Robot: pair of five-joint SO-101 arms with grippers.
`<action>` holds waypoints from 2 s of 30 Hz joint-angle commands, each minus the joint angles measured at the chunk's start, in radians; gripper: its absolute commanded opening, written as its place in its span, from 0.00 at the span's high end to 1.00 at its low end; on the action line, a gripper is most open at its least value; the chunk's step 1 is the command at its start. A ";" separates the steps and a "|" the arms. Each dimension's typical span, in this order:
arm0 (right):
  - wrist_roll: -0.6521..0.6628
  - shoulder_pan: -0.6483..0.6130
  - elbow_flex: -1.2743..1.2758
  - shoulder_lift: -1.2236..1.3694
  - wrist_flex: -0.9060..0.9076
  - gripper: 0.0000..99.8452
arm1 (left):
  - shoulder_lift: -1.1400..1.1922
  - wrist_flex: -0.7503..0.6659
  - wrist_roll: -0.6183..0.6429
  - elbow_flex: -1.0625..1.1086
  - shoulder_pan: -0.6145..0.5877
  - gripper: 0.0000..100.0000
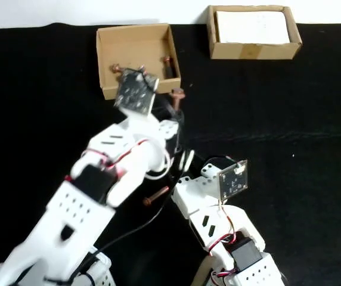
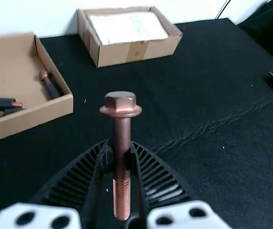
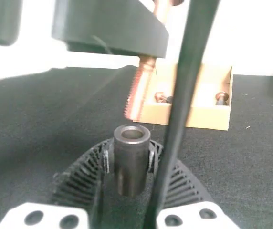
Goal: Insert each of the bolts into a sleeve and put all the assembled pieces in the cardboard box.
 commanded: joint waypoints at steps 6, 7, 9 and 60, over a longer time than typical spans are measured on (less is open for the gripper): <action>-0.011 -0.007 0.119 -0.005 -0.027 0.99 | 0.113 -0.025 0.008 -0.058 -0.002 0.99; -0.011 -0.007 0.117 -0.005 -0.027 0.99 | 0.128 -0.025 0.006 -0.058 -0.002 0.99; -0.011 -0.007 0.117 -0.005 -0.027 0.99 | 0.157 -0.025 0.006 -0.058 -0.004 0.99; -0.012 -0.004 0.127 -0.005 -0.025 0.99 | 0.007 0.104 0.003 -0.065 0.044 0.99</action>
